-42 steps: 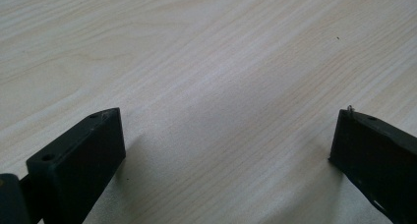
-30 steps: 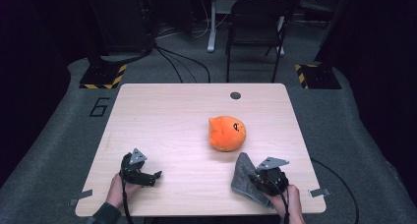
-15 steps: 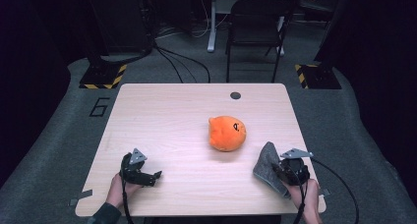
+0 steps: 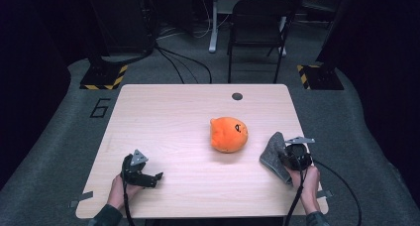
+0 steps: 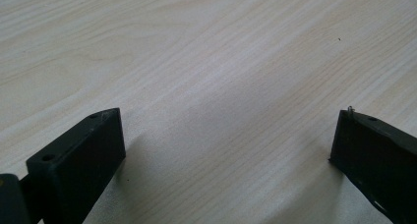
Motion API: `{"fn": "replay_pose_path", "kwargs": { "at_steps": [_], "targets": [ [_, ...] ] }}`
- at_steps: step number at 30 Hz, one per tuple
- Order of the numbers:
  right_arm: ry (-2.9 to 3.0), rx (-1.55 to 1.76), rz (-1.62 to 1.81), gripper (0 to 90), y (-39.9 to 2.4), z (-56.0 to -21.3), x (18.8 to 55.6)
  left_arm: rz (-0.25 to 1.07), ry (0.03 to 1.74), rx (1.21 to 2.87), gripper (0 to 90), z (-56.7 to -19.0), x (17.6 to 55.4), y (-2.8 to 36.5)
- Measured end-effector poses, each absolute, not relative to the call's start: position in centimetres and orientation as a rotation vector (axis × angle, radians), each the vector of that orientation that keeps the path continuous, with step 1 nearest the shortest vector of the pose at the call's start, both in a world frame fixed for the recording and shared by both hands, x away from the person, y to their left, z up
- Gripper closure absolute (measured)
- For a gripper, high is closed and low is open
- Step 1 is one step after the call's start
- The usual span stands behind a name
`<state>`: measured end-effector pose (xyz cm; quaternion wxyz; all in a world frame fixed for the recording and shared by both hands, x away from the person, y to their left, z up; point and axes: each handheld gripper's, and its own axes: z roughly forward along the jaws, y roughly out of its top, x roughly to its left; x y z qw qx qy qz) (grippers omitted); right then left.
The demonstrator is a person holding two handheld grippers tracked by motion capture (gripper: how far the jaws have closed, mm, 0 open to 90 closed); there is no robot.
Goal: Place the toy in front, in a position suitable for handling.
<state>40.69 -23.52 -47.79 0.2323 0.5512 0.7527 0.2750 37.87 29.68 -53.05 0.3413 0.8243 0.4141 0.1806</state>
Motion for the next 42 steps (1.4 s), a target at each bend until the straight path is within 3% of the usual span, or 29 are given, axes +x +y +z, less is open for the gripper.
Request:
{"fn": "replay_pose_path", "kwargs": {
  "at_steps": [6,7,8,9,12,13,14,28,42],
  "targets": [
    [2.055,1.527,0.729,67.9,-23.1,-47.9,42.1,0.455,1.091,2.116,0.1,-53.0,37.9,29.9],
    [2.053,1.522,0.719,62.7,-23.0,-48.0,42.5,0.452,1.092,2.107,0.3,-53.0,38.0,29.9],
    [2.050,1.535,0.713,51.0,-22.9,-48.2,42.8,0.448,1.093,2.106,0.2,-53.0,38.1,29.9],
    [2.050,1.535,0.713,51.0,-22.9,-48.2,42.8,0.430,1.104,2.096,0.2,-52.9,38.1,29.9],
    [2.023,1.538,0.723,19.6,-22.8,-48.0,42.9,0.420,1.094,2.069,0.3,-52.0,38.2,29.6],
    [2.023,1.538,0.723,19.6,-22.8,-48.0,42.9,0.420,1.094,2.069,0.3,-52.0,38.2,29.6],
    [2.020,1.530,0.758,14.0,-22.9,-47.5,42.5,0.422,1.086,2.065,0.4,-51.7,38.2,29.4],
    [2.066,1.489,0.844,7.4,-23.7,-45.7,39.3,0.393,0.924,1.983,0.0,-46.4,41.5,23.7],
    [2.077,1.507,0.837,8.0,-24.4,-46.3,39.0,0.257,0.889,1.957,0.2,-45.7,46.2,17.9]
  ]
}}
